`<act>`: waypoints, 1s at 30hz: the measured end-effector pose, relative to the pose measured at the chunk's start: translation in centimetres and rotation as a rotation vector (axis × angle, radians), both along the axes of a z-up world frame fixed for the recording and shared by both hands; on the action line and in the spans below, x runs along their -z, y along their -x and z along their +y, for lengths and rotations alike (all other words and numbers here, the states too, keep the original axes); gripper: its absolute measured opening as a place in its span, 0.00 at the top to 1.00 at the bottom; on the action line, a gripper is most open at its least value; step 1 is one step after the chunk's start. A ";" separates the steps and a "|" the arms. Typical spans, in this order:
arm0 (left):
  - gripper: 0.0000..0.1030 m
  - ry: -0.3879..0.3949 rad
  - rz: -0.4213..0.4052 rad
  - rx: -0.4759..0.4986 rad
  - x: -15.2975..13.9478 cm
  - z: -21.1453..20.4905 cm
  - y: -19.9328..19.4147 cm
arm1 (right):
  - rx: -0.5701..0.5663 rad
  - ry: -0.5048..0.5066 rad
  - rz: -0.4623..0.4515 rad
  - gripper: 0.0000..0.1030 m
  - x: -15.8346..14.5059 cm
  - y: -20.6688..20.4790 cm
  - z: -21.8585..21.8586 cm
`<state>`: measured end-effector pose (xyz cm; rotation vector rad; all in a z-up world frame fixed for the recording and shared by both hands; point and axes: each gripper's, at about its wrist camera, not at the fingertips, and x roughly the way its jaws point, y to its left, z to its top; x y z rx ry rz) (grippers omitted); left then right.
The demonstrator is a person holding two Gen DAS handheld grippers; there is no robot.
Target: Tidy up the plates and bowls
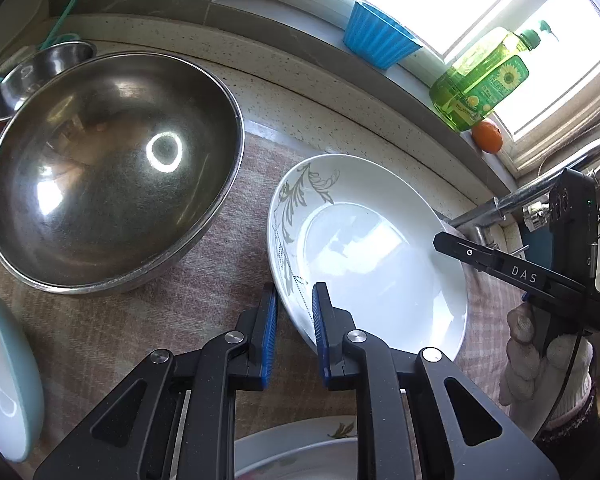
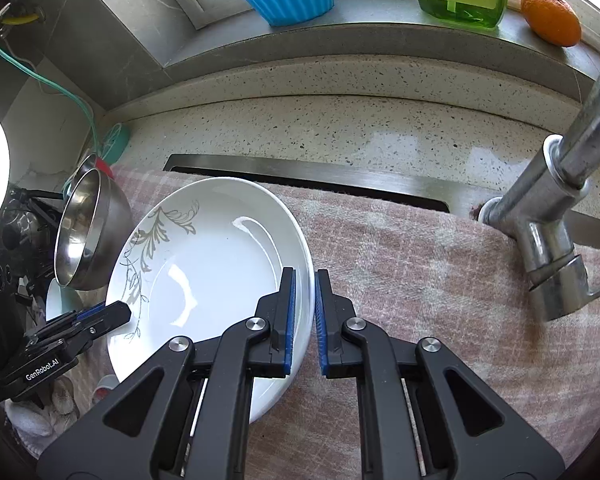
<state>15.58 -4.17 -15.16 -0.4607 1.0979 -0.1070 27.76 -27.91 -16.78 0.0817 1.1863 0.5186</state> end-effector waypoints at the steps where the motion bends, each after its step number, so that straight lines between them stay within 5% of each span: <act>1: 0.85 -0.002 -0.003 0.004 -0.1 0.0 0.2 | 0.003 -0.006 -0.001 0.91 -0.1 0.4 -0.2; 17: 0.85 0.019 -0.040 0.060 -3.1 1.0 4.1 | 0.012 -0.063 -0.059 0.91 -4.7 7.2 -1.1; 30: 0.85 0.019 -0.027 0.100 -3.9 2.7 8.5 | 0.015 -0.090 -0.039 0.91 -5.0 15.3 -0.8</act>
